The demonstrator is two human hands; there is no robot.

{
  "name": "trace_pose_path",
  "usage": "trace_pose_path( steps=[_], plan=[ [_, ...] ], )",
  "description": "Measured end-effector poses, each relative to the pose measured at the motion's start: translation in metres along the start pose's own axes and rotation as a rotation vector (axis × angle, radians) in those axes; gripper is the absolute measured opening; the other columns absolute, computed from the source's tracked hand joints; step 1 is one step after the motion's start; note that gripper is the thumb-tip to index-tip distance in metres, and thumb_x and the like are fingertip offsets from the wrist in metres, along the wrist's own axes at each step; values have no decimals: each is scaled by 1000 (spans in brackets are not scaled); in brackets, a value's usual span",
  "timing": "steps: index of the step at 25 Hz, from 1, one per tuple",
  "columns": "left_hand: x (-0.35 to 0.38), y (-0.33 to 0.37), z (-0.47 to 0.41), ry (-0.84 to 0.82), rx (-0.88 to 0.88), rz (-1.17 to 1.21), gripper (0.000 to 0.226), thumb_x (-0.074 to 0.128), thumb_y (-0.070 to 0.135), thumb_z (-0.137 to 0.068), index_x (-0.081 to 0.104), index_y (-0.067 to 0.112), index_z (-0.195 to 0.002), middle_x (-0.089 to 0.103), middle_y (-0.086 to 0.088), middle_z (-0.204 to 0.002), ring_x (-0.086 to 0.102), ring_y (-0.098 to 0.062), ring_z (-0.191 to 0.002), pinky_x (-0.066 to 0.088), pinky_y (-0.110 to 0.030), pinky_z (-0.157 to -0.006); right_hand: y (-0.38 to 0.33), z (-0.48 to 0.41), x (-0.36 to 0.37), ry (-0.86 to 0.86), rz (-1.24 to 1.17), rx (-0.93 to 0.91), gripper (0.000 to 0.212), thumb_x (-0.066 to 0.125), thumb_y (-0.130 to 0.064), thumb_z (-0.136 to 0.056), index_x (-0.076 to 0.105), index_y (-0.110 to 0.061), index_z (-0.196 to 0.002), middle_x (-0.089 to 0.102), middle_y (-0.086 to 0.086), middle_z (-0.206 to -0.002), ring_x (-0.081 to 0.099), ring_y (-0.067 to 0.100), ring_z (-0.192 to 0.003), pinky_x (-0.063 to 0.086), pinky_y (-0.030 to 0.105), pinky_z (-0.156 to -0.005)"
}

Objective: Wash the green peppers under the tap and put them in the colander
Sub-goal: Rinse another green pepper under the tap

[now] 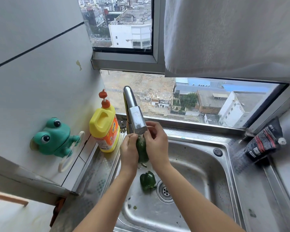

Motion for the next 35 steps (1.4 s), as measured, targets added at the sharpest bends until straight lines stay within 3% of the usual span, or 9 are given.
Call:
trace_pose_path(
  steps=[2,6,10,14,19,25,29,32,35],
  plan=[
    [-2,0,1,22,95,-9,25,55,43,-70,58,18,-74,58,-3,-74,54,-22,-75,44,-40,-71,1,2,0,-33,-154,76,27,56,-1,-89,63,-26,-84,67,-14,-73,64,1,-75,52,17,-73],
    [-2,5,11,29,333,-169,31,47,45,-81,58,16,-85,60,7,-73,53,-3,-66,43,-22,-63,-4,8,6,-211,171,58,35,46,-14,-96,50,-36,-69,52,-17,-66,49,-5,-64,35,13,-61],
    [-7,11,17,54,574,-478,40,46,52,-81,57,15,-90,59,7,-76,54,-1,-71,40,-10,-64,-15,-12,-2,-318,-3,651,31,45,-24,-96,57,-25,-67,65,8,-79,62,20,-74,53,36,-74],
    [-3,18,13,6,755,-584,39,50,46,-83,59,8,-83,54,8,-69,49,-7,-63,37,-8,-61,-6,-10,-5,-303,-446,1004,50,47,-38,-95,73,-11,-61,69,8,-63,68,22,-55,59,32,-58],
    [16,14,5,6,188,-174,45,48,57,-76,62,18,-91,65,-2,-85,60,-12,-78,48,-31,-77,8,-11,2,16,-385,724,38,41,-40,-98,68,-14,-91,70,10,-83,67,26,-79,54,37,-79],
    [16,12,9,-168,-789,506,35,62,45,-84,70,11,-85,73,-11,-81,72,-26,-72,58,-35,-59,33,6,-11,-51,197,-254,27,48,-29,-96,72,-22,-105,67,-17,-106,64,6,-105,49,23,-95],
    [-1,-12,7,-212,-614,103,34,58,47,-86,64,19,-104,67,-15,-105,65,-33,-94,55,-49,-79,54,-15,-30,-29,93,178,25,48,-32,-97,70,-22,-105,72,-4,-102,69,11,-92,55,32,-88],
    [-18,-19,10,-327,-525,-109,43,71,42,-73,65,13,-104,68,-16,-107,68,-30,-91,57,-45,-79,82,-60,-38,-144,322,518,55,57,-35,-91,45,-9,-137,55,9,-134,58,23,-115,47,44,-101],
    [-36,-23,10,-412,-364,-287,56,79,44,-59,63,17,-107,69,-15,-108,69,-24,-94,59,-39,-79,94,-85,-26,-373,463,558,76,62,-37,-87,25,-11,-148,48,11,-141,50,26,-126,42,42,-104]
  ],
)
Point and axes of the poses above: each hand's wrist, its own z-axis away from the middle knuckle, its own x-axis out of the palm, y = z × x, the point moved 1 cm from there along -z, towards the middle knuckle
